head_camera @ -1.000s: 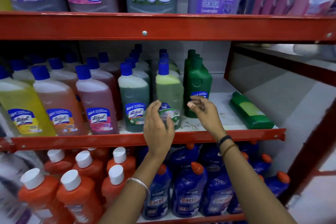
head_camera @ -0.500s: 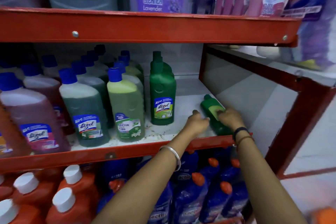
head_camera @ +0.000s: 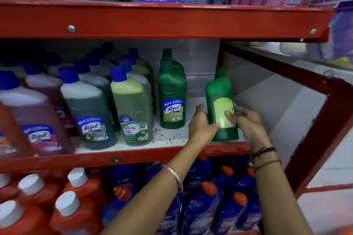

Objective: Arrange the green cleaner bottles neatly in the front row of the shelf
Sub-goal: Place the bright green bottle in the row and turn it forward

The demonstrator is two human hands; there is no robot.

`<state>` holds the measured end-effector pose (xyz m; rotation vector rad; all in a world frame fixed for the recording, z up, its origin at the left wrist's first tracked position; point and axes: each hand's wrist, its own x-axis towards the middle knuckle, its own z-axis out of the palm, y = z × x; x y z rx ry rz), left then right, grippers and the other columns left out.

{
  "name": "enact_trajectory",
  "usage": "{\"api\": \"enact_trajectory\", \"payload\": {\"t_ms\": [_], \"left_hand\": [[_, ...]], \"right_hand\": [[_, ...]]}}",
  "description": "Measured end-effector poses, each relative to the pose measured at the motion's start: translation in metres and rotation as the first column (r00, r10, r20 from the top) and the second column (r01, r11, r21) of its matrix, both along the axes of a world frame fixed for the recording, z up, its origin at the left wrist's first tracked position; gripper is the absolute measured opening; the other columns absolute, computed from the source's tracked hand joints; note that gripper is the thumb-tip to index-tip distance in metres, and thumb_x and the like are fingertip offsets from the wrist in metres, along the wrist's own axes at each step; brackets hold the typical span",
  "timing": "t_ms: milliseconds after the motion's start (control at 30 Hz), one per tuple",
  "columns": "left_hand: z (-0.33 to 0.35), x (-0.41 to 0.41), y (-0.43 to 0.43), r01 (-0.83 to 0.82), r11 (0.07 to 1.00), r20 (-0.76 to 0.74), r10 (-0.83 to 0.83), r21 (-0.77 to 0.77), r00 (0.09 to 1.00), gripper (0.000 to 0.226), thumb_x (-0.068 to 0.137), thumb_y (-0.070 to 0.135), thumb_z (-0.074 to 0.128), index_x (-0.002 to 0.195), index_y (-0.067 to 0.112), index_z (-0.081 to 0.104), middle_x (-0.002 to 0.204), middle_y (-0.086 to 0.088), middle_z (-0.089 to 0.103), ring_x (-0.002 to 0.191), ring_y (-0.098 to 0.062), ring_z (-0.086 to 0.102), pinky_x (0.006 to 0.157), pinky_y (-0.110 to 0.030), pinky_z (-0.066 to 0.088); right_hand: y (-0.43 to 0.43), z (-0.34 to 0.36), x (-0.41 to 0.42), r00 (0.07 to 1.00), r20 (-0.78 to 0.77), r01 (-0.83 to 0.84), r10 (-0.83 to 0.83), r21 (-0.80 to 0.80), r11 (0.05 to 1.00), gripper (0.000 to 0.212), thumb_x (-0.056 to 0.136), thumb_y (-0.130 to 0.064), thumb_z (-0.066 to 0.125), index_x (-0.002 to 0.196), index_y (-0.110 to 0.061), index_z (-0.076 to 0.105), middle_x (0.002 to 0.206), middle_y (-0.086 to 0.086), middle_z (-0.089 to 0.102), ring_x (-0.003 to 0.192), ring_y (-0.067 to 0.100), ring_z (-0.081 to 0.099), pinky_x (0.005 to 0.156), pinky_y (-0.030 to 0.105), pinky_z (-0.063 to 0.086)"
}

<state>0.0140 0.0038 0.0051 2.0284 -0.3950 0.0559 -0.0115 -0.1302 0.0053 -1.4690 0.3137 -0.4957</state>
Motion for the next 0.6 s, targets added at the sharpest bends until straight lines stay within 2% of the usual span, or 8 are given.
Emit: {"api": "enact_trajectory", "payload": {"t_ms": [133,267,400,467,533,600], "left_hand": [[0.003,-0.018,0.041,-0.070,0.995,0.103,0.076,-0.066,0.992,0.072,0.075,0.007,0.068,0.135,0.018,0.030,0.125,-0.006,0.056,0.112,-0.025,0.054,0.092,-0.035,0.044],[-0.006,-0.026,0.076,-0.172,0.981,0.232,0.190,-0.093,0.954,0.066,0.072,0.001,0.064,0.130,0.018,0.037,0.132,-0.005,0.050,0.117,-0.028,0.052,0.093,-0.041,0.045],[-0.018,-0.032,0.098,-0.237,0.971,0.279,0.239,-0.039,0.930,0.059,0.076,0.004,0.064,0.128,0.012,0.039,0.129,-0.007,0.046,0.116,-0.030,0.050,0.090,-0.042,0.043],[-0.024,-0.034,0.105,-0.242,0.969,0.282,0.244,-0.043,0.928,0.057,0.075,0.004,0.065,0.126,0.011,0.040,0.126,-0.007,0.047,0.115,-0.029,0.050,0.091,-0.041,0.042],[-0.027,-0.037,0.108,-0.215,0.975,0.309,0.222,-0.055,0.925,0.053,0.073,0.006,0.067,0.120,0.011,0.041,0.119,-0.007,0.047,0.112,-0.026,0.050,0.092,-0.037,0.043],[-0.027,-0.038,0.106,-0.191,0.981,0.346,0.195,-0.045,0.918,0.047,0.074,0.012,0.068,0.112,0.011,0.041,0.113,-0.008,0.047,0.107,-0.024,0.050,0.090,-0.036,0.046]], "right_hand": [[0.033,0.005,-0.008,0.983,0.153,-0.080,0.100,-0.126,0.989,0.038,0.076,0.005,0.068,0.109,-0.010,0.056,0.101,0.004,0.063,0.082,0.007,0.065,0.060,0.012,0.053],[0.069,0.002,-0.005,0.949,0.225,-0.183,0.221,-0.177,0.967,0.046,0.074,0.007,0.068,0.113,-0.013,0.054,0.106,-0.008,0.063,0.095,0.015,0.062,0.066,0.016,0.054],[0.096,-0.012,0.002,0.934,0.238,-0.242,0.266,-0.124,0.962,0.045,0.076,0.011,0.064,0.114,-0.010,0.049,0.116,0.003,0.059,0.100,0.017,0.061,0.070,0.015,0.054],[0.105,-0.022,0.003,0.930,0.256,-0.245,0.262,-0.098,0.965,0.039,0.080,0.010,0.060,0.112,-0.009,0.050,0.114,0.004,0.060,0.104,0.020,0.059,0.075,0.015,0.053],[0.111,-0.028,0.000,0.933,0.260,-0.230,0.247,-0.096,0.968,0.031,0.086,-0.002,0.058,0.115,-0.011,0.052,0.115,0.002,0.061,0.112,0.022,0.057,0.088,0.021,0.051],[0.117,-0.028,-0.003,0.952,0.199,-0.206,0.232,-0.141,0.968,0.033,0.088,-0.025,0.057,0.120,-0.017,0.052,0.125,0.005,0.056,0.118,0.020,0.054,0.102,0.034,0.045]]}}
